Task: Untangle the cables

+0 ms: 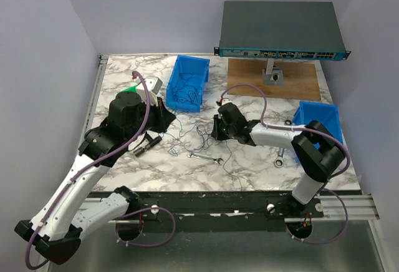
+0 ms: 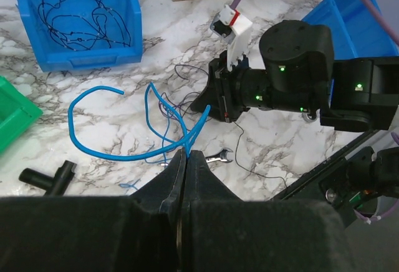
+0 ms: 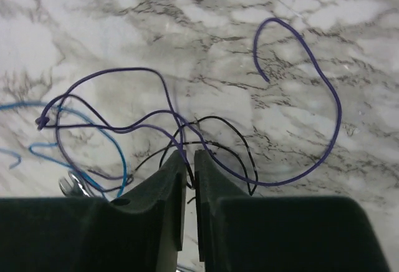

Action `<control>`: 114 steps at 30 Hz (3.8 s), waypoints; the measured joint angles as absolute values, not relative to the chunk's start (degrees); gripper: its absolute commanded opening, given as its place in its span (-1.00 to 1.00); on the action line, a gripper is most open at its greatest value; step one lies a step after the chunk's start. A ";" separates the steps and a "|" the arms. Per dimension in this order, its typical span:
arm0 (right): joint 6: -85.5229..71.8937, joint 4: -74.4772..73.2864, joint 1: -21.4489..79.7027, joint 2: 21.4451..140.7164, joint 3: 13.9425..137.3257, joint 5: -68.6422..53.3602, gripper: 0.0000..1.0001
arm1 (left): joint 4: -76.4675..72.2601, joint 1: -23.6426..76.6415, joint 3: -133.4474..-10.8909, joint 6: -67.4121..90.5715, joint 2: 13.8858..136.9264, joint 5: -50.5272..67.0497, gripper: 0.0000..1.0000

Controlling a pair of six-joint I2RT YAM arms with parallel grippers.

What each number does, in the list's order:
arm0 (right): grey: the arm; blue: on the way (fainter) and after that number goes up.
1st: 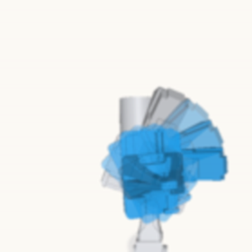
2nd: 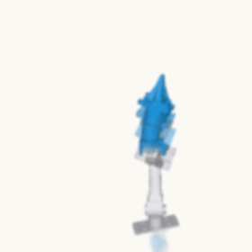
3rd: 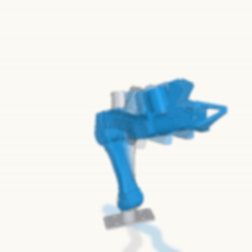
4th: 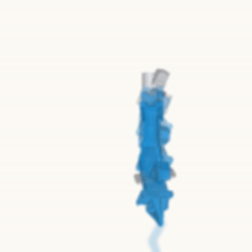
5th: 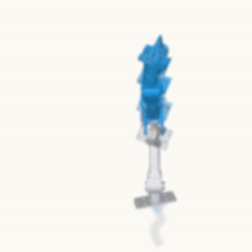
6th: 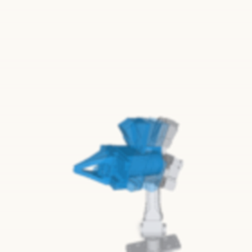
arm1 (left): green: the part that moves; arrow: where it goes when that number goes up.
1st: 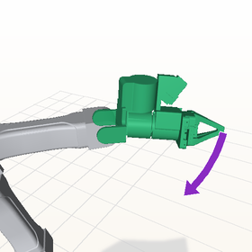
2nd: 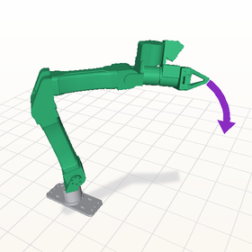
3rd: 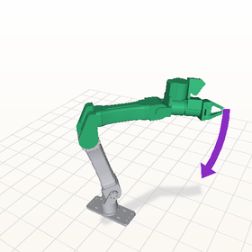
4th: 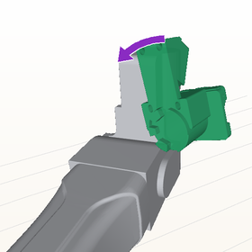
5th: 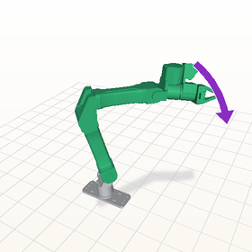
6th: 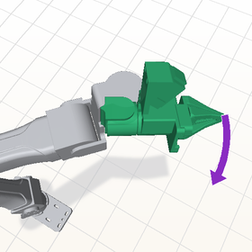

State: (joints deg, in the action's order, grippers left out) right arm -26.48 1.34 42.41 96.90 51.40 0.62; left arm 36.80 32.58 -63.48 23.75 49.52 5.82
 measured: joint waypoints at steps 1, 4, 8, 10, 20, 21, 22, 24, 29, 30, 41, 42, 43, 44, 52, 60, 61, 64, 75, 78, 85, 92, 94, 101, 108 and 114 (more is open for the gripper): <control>-27.05 1.37 42.41 97.69 51.79 2.00 -0.99 | 37.69 32.56 -64.55 23.29 49.78 5.56 -1.00; -30.06 0.10 42.41 97.80 51.99 9.08 -0.99 | 41.23 32.14 -69.06 22.00 50.54 2.68 -1.00; -33.69 -2.07 39.57 94.83 49.76 15.99 -0.99 | 44.56 29.58 -73.54 20.97 49.69 -4.89 -1.00; -35.46 -2.92 34.57 91.22 46.46 17.54 -0.99 | 45.65 27.55 -73.47 20.97 47.92 -8.10 -1.00; -38.52 -6.00 24.36 71.75 34.96 22.81 -0.95 | 46.59 22.81 -70.65 20.91 42.78 -11.70 -1.00; -38.33 -6.02 24.40 70.98 34.96 22.48 -0.94 | 46.54 22.81 -70.65 20.91 43.03 -11.35 -1.00; -37.98 -6.09 24.40 70.32 34.96 22.02 -0.94 | 46.48 22.81 -70.67 20.84 43.31 -10.94 -1.00; -37.41 -6.13 24.40 69.06 34.96 21.21 -0.93 | 46.48 22.81 -70.78 20.75 43.86 -10.61 -1.00; -34.41 -6.11 24.38 66.08 34.98 16.82 0.71 | 46.54 22.61 -72.84 20.69 45.34 -9.26 -1.00; -33.45 -6.13 24.38 65.71 35.05 15.00 0.91 | 46.54 22.61 -73.21 20.71 45.56 -8.80 -1.00; -25.82 1.02 25.21 60.42 35.59 -17.23 1.00 | 43.13 22.61 -75.20 20.97 48.07 12.97 -1.00; -25.63 2.85 25.71 59.42 35.59 -19.62 1.00 | 42.63 22.61 -75.20 21.12 48.38 14.63 -1.00; -25.47 5.15 26.63 58.39 35.62 -22.13 1.00 | 42.02 22.61 -75.16 21.41 48.75 16.47 -1.00; -25.34 7.03 27.66 57.78 35.64 -23.92 1.00 | 40.99 22.61 -74.83 21.69 49.21 18.24 -1.00; -22.11 15.25 42.70 60.31 39.64 -26.76 1.00 | 33.89 24.67 -70.96 25.02 50.06 27.20 -1.00; -19.66 26.55 47.99 65.52 40.69 -22.52 1.00 | 29.23 31.70 -70.67 26.68 53.12 28.12 -1.00; -19.29 28.03 48.58 66.30 40.69 -21.80 1.00 | 28.95 32.21 -70.67 26.87 53.47 28.10 -1.00; -18.35 32.10 50.81 68.62 40.69 -20.01 1.00 | 27.70 34.00 -70.67 27.57 54.85 27.86 -1.00; -17.12 42.09 58.33 72.95 40.88 -15.14 0.63 | 25.10 35.00 -70.67 29.43 57.52 26.11 -1.00; -17.63 44.03 59.31 73.97 40.91 -12.14 -0.01 | 24.03 35.00 -70.43 30.26 57.52 25.54 -1.00; -19.94 45.52 59.77 76.79 41.65 -5.41 -0.34 | 23.18 35.00 -68.64 31.44 57.41 22.92 -1.00; -21.96 46.39 60.07 77.78 43.09 -1.19 -0.99 | 23.09 35.00 -67.05 32.69 56.80 20.12 -1.00; -22.17 46.30 60.10 78.04 43.66 -0.34 -0.99 | 23.03 35.00 -67.05 32.88 56.73 19.64 -1.00; -22.55 45.21 60.12 76.71 42.89 3.01 -0.99 | 22.79 33.15 -65.78 33.87 55.27 18.63 0.36; -24.34 33.71 60.20 68.03 40.16 12.45 -0.99 | 24.21 28.45 -63.96 34.72 53.69 18.61 0.97; -23.73 9.78 59.68 61.54 48.95 28.05 -0.99 | 25.69 27.29 -61.25 33.63 50.81 18.65 0.97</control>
